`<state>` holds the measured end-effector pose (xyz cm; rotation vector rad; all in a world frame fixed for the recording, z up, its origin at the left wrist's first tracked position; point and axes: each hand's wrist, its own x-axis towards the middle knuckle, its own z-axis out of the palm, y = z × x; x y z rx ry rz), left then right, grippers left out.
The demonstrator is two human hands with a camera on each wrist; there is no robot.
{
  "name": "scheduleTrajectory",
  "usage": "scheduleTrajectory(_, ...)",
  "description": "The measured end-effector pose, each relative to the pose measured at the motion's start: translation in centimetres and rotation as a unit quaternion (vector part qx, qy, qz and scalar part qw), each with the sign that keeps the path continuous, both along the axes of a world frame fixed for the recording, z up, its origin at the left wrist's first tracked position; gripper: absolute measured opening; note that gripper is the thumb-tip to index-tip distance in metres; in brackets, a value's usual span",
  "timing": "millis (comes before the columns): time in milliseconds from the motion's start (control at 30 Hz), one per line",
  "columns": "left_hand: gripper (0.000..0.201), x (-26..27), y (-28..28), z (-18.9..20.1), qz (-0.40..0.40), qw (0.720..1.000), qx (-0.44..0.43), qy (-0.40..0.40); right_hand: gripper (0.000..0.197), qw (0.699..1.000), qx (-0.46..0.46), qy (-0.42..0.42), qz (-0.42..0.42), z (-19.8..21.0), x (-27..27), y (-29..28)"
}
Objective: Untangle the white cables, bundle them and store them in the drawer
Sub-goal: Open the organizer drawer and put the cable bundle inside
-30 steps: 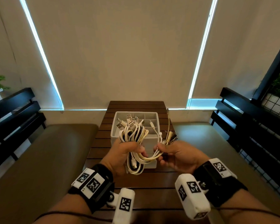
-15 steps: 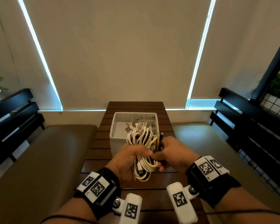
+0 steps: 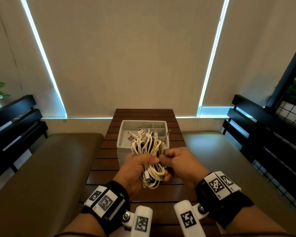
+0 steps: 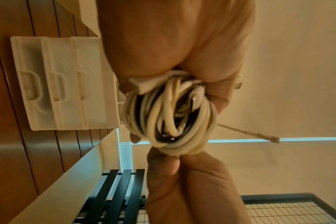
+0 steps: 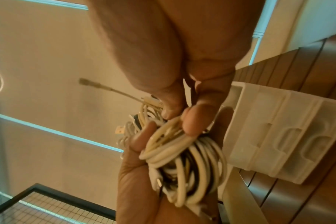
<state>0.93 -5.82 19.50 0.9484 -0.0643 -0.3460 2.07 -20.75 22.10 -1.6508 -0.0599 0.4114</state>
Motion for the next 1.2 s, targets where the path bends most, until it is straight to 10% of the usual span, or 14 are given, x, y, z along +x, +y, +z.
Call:
scheduleTrajectory(567,0.030,1.1,0.9,-0.8,0.127,0.986,0.103,0.027,0.025,0.997,0.025,0.056,-0.039,-0.7,-0.4,0.0)
scheduleTrajectory(1033,0.064,1.5,1.1,-1.6,0.158,0.972,0.168,-0.053,0.031,0.985,-0.125,-0.118,0.002,-0.9,-0.9,0.6)
scheduleTrajectory(1200,0.050,1.8,2.3,-1.7,0.179,0.957,0.211,-0.085,0.051,0.994,0.079,-0.023,0.071,0.0,-0.4,-1.2)
